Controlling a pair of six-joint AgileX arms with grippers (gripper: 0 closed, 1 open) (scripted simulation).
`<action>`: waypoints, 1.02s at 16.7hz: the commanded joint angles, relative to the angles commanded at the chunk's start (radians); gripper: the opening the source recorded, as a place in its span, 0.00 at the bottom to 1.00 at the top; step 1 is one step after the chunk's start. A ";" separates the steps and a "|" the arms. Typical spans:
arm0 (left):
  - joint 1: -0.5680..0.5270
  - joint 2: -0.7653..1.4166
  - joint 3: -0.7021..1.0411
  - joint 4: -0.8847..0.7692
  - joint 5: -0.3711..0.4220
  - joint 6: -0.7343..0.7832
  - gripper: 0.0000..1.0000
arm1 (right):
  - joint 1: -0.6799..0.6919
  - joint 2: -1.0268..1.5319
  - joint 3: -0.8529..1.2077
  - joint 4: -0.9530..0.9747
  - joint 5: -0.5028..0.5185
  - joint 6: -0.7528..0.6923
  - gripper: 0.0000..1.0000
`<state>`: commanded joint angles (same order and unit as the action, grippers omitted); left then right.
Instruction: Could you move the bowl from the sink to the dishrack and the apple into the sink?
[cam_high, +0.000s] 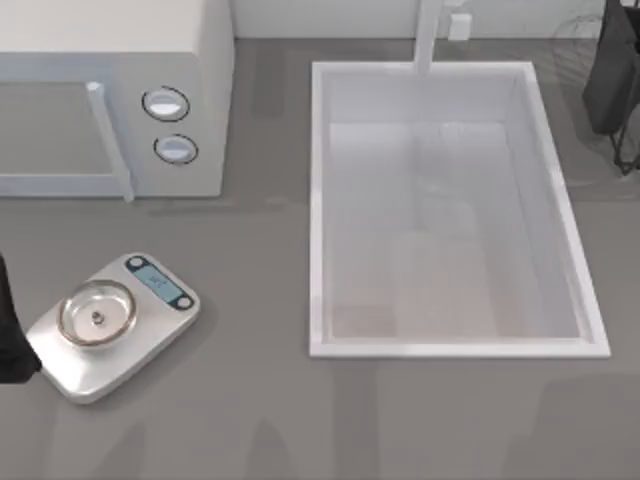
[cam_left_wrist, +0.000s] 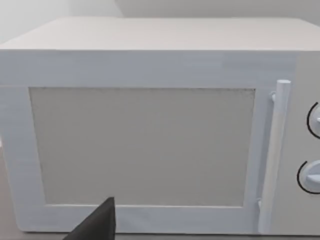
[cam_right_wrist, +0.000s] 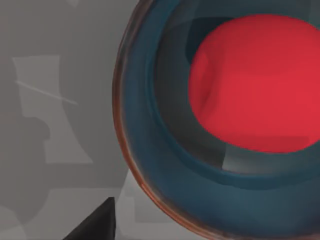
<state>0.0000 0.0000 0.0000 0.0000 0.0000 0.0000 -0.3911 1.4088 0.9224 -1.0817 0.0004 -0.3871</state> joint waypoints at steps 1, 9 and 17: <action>0.000 0.000 0.000 0.000 0.000 0.000 1.00 | 0.000 0.001 -0.002 0.003 0.000 0.000 1.00; 0.000 0.000 0.000 0.000 0.000 0.000 1.00 | -0.001 0.128 -0.174 0.312 0.002 0.005 1.00; 0.000 0.000 0.000 0.000 0.000 0.000 1.00 | -0.001 0.176 -0.237 0.410 0.000 0.005 0.92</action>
<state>0.0000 0.0000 0.0000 0.0000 0.0000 0.0000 -0.3921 1.5852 0.6859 -0.6715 0.0000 -0.3818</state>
